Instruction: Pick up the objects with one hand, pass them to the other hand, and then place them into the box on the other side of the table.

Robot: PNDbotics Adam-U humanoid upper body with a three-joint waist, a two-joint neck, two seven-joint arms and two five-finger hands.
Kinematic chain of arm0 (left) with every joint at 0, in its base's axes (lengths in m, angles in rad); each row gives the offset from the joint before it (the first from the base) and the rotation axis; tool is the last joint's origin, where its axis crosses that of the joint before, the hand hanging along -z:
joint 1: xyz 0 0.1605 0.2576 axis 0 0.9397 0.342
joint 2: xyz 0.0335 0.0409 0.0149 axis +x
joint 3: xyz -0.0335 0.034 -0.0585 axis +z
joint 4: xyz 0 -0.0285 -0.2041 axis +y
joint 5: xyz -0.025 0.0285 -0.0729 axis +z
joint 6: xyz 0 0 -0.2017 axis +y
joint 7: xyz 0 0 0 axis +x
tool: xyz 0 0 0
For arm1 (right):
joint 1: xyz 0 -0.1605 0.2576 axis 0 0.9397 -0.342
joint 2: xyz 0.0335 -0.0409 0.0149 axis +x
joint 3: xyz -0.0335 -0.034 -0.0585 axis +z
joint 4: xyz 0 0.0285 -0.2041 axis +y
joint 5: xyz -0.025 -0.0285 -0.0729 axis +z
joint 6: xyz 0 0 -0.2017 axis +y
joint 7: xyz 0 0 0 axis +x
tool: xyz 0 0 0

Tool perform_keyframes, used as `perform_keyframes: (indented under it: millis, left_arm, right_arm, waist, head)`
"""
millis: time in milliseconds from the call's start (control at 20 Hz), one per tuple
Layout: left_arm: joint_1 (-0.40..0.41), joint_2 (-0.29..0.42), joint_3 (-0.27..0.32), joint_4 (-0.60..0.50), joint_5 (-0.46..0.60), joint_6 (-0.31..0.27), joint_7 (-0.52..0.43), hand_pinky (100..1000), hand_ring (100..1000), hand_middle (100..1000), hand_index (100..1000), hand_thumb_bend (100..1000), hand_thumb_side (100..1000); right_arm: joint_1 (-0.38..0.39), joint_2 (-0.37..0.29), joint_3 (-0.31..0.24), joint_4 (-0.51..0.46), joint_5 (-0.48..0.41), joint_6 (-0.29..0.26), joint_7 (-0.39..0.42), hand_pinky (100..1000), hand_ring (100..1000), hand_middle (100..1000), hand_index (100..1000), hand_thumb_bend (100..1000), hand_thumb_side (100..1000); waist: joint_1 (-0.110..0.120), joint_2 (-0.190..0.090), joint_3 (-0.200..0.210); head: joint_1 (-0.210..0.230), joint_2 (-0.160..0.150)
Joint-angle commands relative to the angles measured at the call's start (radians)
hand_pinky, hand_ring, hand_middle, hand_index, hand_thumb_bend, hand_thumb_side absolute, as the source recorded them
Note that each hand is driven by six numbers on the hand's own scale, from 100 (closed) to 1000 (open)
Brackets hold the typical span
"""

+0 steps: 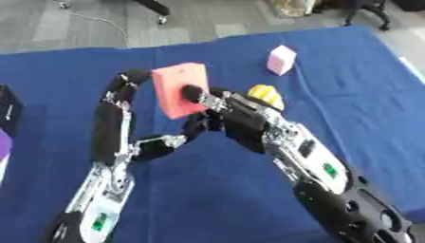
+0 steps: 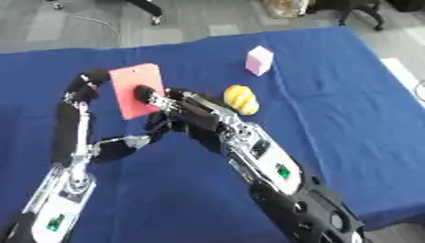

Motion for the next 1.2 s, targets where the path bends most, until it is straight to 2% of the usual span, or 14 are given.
perform_keyframes:
  millis: [50,600,1200]
  left_arm:
    - [-0.012,0.010,0.010,-0.032,0.013,-0.002,0.017,609,798,741,794,1000,289]
    - [-0.016,0.011,0.006,-0.034,0.021,-0.020,0.026,612,798,741,795,1000,322]
    - [-0.026,0.015,-0.013,-0.034,0.035,-0.059,-0.018,613,800,743,802,1000,343]
  right_arm:
    - [-0.009,-0.004,-0.010,0.015,0.014,0.008,-0.028,670,599,442,440,100,519]
    - [-0.013,-0.003,-0.012,0.050,0.025,0.026,-0.080,681,606,448,446,100,533]
    - [-0.026,-0.012,0.007,0.054,0.025,0.045,-0.042,689,607,448,446,100,542]
  waist:
    - [-0.011,-0.018,-0.001]
    - [-0.012,-0.018,0.000]
    - [-0.012,-0.017,-0.002]
  head:
    - [-0.003,-0.002]
    - [-0.008,-0.002]
    - [-0.012,-0.002]
